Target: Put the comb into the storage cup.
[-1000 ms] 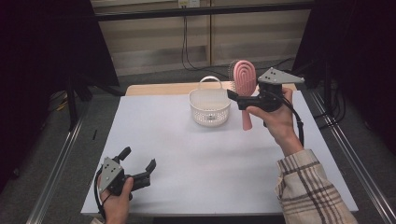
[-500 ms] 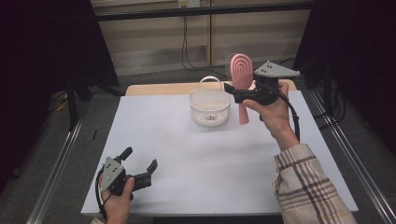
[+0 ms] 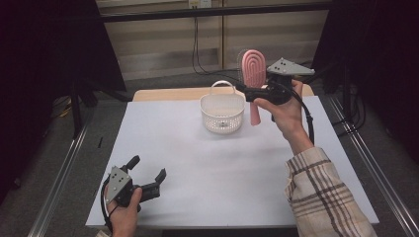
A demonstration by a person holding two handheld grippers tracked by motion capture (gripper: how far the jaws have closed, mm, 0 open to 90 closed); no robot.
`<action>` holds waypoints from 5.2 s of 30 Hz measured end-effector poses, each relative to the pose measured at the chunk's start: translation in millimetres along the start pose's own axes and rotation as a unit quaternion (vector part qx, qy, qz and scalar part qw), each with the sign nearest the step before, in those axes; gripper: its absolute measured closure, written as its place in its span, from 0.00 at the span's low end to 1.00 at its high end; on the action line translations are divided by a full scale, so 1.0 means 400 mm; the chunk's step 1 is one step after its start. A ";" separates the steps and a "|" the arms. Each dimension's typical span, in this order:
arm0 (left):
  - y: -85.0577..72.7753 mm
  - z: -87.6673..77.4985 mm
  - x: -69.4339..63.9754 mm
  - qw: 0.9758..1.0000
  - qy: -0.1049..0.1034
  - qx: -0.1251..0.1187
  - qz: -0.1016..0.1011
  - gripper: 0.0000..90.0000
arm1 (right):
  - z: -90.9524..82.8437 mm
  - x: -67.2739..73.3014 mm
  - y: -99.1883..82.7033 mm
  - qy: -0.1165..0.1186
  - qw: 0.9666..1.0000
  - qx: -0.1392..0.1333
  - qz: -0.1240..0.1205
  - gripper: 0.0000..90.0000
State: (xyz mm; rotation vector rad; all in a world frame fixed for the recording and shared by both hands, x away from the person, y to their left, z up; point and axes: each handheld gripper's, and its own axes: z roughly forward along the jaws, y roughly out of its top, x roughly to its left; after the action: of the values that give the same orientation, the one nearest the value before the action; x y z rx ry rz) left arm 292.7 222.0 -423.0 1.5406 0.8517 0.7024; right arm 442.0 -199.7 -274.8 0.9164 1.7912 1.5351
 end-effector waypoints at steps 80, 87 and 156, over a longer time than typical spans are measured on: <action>0.000 -0.002 0.005 1.000 -0.002 0.002 -0.004 0.02 | 0.229 -0.026 -0.010 -0.039 0.999 -0.009 0.021 0.21; 0.000 -0.003 0.007 1.000 -0.001 0.003 0.002 0.02 | 0.245 -0.034 -0.031 -0.042 0.999 -0.002 0.024 0.21; -0.001 0.001 -0.001 1.000 -0.008 0.003 0.001 0.02 | 0.275 -0.052 -0.185 -0.023 0.998 0.043 0.035 0.21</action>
State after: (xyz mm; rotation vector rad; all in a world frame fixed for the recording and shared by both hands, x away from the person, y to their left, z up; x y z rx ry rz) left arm 292.6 221.5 -423.3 1.5517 0.8405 0.6879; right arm 534.0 -160.4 -364.4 1.0582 1.8209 1.4769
